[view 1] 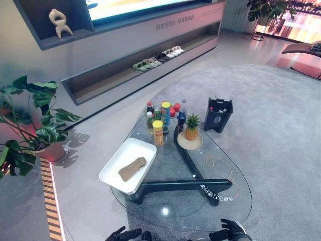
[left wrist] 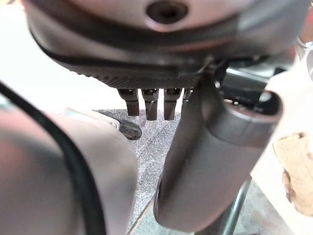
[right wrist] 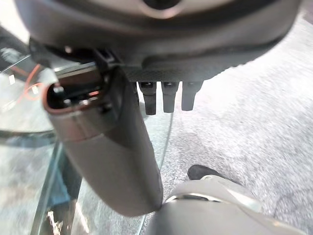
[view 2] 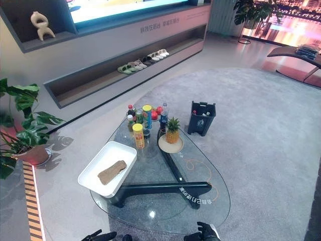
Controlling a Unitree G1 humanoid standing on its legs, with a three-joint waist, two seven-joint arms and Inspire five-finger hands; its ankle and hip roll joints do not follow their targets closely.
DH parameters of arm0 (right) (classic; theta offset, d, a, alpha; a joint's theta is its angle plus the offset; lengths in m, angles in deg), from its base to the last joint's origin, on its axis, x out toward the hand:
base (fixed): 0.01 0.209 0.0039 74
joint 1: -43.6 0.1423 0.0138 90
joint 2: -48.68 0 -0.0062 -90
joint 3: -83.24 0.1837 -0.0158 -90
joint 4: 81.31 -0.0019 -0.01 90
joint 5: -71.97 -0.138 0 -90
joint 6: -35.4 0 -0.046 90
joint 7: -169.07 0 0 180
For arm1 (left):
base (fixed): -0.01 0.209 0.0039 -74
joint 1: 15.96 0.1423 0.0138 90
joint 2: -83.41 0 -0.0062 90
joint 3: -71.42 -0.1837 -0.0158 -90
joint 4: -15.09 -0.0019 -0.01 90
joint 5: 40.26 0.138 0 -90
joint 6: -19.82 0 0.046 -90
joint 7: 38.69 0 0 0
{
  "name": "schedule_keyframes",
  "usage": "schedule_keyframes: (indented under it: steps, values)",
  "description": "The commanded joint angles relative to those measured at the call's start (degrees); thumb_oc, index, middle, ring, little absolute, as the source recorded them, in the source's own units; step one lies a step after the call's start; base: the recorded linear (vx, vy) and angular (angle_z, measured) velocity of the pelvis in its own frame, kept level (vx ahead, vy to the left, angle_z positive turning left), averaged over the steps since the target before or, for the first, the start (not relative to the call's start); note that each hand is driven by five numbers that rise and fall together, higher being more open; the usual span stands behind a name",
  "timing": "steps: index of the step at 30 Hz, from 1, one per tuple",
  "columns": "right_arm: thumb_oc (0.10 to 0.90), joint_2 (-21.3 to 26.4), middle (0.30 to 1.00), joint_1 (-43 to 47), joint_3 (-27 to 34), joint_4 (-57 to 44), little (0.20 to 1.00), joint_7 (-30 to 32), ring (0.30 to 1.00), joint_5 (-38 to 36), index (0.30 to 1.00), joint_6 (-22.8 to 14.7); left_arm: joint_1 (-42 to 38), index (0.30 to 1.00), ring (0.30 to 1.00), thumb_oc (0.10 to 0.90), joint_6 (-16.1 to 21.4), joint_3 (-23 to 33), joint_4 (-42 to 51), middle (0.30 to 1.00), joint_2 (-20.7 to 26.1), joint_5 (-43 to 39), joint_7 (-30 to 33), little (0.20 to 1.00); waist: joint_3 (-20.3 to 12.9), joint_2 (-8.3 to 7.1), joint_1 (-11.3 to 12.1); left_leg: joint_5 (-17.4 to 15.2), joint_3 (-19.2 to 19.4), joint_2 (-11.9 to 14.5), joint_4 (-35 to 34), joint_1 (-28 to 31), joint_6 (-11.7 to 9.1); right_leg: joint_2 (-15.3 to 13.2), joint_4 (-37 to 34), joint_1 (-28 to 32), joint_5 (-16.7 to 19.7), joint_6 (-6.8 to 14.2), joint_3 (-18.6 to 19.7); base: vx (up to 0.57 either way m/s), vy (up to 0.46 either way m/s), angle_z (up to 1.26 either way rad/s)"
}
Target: Wipe the table with a cloth and put it in the basket.
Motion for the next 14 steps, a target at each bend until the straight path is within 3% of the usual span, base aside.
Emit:
schedule_keyframes:
  steps: [1,6,14]
  values:
    - [0.8,-0.9,0.9,2.1,-1.2,2.0,0.9,-1.0,0.9,0.9,0.9,0.6,-2.6,0.9,0.9,0.8,-0.5,1.0,-1.7,0.9,0.3,2.0,-1.7,0.9,2.7,-2.52,0.2,-6.1,0.4,-3.7,0.9,3.1,0.2,0.5,-13.0,5.5,7.9,2.6,0.1,0.02,0.021,-0.04]
    - [0.8,-2.2,0.9,2.4,-0.7,5.6,0.9,-1.7,0.9,0.5,0.9,3.2,-3.4,0.9,0.9,0.8,-1.8,3.2,-5.3,0.9,-0.3,2.0,-0.4,0.9,1.4,-2.55,0.2,-5.7,0.5,-3.4,-1.1,4.4,0.3,0.5,-12.9,6.1,7.5,2.5,-0.3,0.01,0.003,0.0]
    - [0.8,-2.9,0.9,2.3,0.8,8.5,0.9,-3.6,0.9,-0.2,0.9,4.7,-4.2,0.9,0.9,0.8,0.8,5.2,-6.7,0.9,-0.8,1.4,-1.2,0.9,0.8,-2.83,0.2,-6.3,1.0,-3.3,-0.8,5.0,0.6,0.4,-12.6,6.6,7.2,2.4,0.1,0.0,0.0,0.0]
